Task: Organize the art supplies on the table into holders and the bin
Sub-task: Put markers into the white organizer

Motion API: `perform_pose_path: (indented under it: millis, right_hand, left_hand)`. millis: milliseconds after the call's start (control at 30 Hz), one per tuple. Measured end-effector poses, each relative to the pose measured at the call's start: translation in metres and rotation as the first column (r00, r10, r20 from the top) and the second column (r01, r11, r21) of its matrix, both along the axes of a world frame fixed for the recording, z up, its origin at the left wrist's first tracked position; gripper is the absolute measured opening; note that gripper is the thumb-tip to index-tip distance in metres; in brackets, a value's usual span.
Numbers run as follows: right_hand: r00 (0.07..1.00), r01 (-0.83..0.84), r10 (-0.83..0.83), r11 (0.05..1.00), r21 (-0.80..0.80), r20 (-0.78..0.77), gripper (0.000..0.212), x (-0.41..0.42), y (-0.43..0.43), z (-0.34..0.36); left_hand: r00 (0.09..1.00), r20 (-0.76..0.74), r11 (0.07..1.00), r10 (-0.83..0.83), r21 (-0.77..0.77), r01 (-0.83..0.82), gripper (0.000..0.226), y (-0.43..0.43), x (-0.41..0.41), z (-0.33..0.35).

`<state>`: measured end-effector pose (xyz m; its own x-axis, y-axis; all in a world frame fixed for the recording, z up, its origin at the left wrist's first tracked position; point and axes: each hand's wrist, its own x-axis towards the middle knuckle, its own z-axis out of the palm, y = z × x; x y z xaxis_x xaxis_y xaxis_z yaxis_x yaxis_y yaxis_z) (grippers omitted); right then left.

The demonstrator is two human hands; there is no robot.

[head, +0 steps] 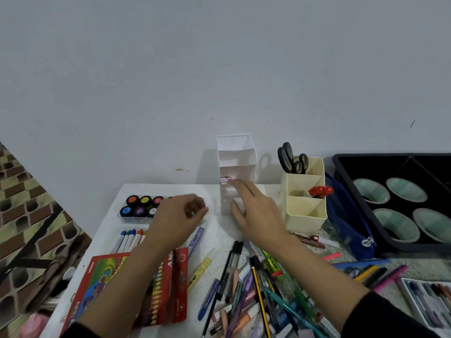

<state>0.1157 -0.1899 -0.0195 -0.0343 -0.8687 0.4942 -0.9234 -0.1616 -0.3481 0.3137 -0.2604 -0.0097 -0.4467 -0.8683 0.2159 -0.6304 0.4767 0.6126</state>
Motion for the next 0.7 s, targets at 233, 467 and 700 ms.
perform_pose_path:
  millis: [233,467,700]
  right_hand:
    - [0.945,-0.311,0.325,0.928,0.206,-0.036,0.021,0.03,0.021,-0.03]
    - [0.851,-0.362,0.476,0.838,0.408,-0.223,0.027,0.044,0.021,-0.056]
    - [0.856,-0.326,0.443,0.862,0.388,-0.266,0.026,0.023,0.025,-0.038]
  left_hand:
    - [0.867,0.498,0.989,0.023,-0.14,0.055,0.027,0.021,0.022,-0.034]
    - [0.841,0.536,0.985,0.07,-0.17,0.026,0.022,0.021,0.013,-0.048]
    - [0.984,0.179,0.998,0.015,0.052,-0.025,0.01,0.023,0.008,-0.033]
